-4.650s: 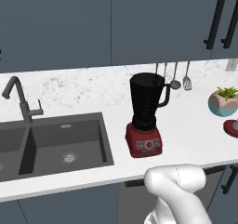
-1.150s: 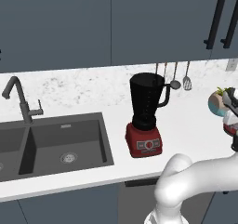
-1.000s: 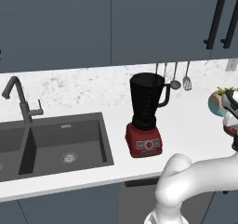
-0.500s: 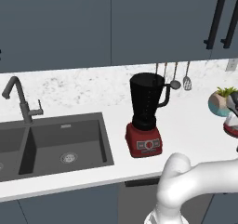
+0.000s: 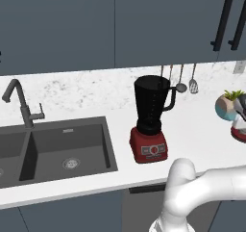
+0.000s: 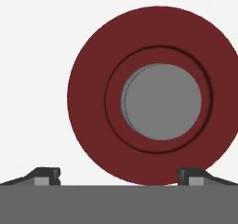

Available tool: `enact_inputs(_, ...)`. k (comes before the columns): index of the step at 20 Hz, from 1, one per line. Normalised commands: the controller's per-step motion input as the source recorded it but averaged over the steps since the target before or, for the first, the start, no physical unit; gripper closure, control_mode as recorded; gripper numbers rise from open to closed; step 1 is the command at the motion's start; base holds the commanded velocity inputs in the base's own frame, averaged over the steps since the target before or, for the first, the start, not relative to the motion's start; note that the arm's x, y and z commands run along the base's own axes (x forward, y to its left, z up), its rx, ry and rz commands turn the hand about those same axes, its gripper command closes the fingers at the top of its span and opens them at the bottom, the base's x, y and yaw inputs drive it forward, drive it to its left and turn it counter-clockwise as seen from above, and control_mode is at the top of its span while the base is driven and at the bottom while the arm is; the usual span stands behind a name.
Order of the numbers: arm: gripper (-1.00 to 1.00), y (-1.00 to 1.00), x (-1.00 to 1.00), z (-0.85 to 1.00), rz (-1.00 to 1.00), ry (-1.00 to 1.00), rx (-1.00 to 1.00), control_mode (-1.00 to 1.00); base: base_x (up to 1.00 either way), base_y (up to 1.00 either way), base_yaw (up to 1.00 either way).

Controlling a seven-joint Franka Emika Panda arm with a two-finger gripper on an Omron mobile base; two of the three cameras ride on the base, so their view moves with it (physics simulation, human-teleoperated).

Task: Close the lid blender by securely placing the lid on top.

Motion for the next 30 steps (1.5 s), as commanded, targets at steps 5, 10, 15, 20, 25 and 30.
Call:
enact_inputs(5,-1.0,-0.01,0.28,-0.19,-0.09,-0.06,-0.07,-1.0,0.0,0.0,0.0)
enact_inputs(10,-1.0,-0.2,0.09,-0.12,-0.1,-0.04,-0.01,-1.0,0.0,0.0,0.0)
enact_inputs(15,-1.0,-0.22,0.0,-0.05,-0.05,0.0,-0.01,-1.0,0.0,0.0,0.0)
enact_inputs(20,-1.0,-0.03,0.06,0.0,-0.01,0.0,0.0,-1.0,0.0,0.0,0.0)
enact_inputs(25,-1.0,-0.19,0.02,-0.08,0.0,0.0,0.0,-1.0,0.0,0.0,0.0)
enact_inputs(30,-1.0,0.0,0.0,-0.07,0.0,0.0,0.0,-1.0,0.0,0.0,0.0)
